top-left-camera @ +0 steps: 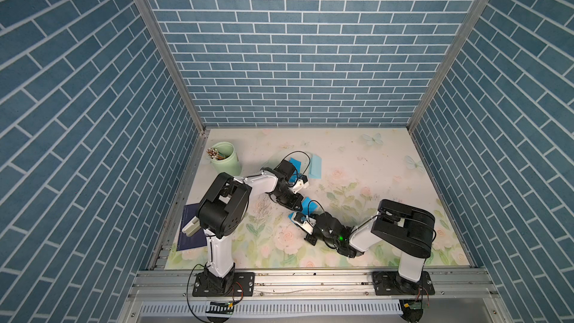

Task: Fold the square paper along the opposite sides
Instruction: Smooth out the paper at the center of the board.

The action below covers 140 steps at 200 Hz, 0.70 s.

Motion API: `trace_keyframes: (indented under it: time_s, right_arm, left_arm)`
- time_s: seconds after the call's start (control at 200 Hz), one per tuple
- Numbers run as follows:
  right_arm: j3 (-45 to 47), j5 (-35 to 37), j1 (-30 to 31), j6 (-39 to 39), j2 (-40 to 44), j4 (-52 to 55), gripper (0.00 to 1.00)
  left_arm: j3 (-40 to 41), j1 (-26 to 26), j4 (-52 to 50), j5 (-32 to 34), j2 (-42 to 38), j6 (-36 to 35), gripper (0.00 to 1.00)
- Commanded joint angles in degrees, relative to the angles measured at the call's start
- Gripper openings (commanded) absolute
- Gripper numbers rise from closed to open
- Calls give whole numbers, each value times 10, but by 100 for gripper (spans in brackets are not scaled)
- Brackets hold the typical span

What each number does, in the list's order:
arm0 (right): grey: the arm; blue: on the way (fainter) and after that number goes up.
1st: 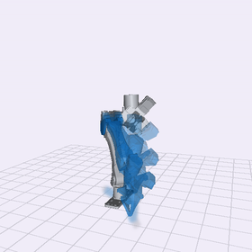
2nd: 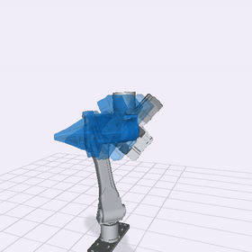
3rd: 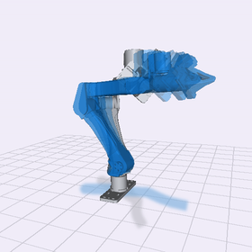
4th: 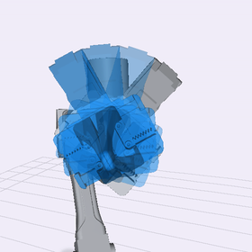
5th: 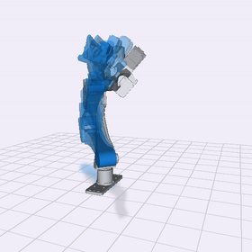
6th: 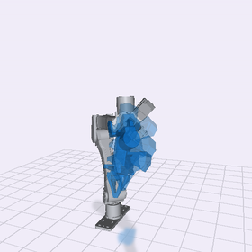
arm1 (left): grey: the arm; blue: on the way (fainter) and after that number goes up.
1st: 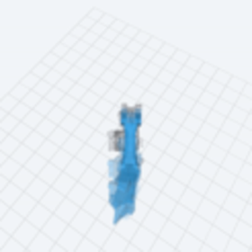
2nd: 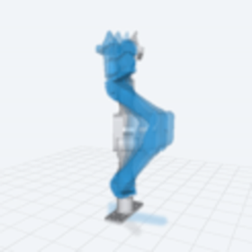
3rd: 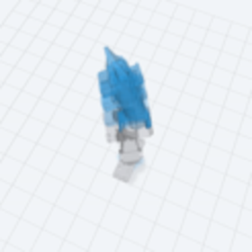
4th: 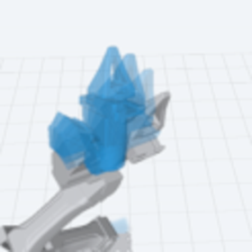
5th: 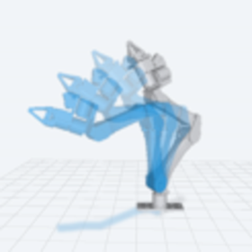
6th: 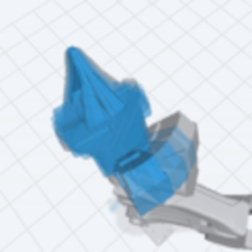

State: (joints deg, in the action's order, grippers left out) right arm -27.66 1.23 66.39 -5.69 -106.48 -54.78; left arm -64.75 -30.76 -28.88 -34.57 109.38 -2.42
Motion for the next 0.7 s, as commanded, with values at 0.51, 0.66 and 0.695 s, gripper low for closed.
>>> trace_keyframes:
  time_s: [0.51, 0.66, 0.695]
  right_arm:
    - [33, -53, 27, 24, -6, 114, 0]
    - [52, -21, 15, 27, 125, 89, 0]
    - [57, 14, 7, 18, 170, 71, 0]
  left_arm:
    - [7, 11, -26, 79, 38, -7, 0]
    - [11, 11, -24, 74, 34, -1, 0]
    - [16, 11, -22, 69, 30, 4, 0]
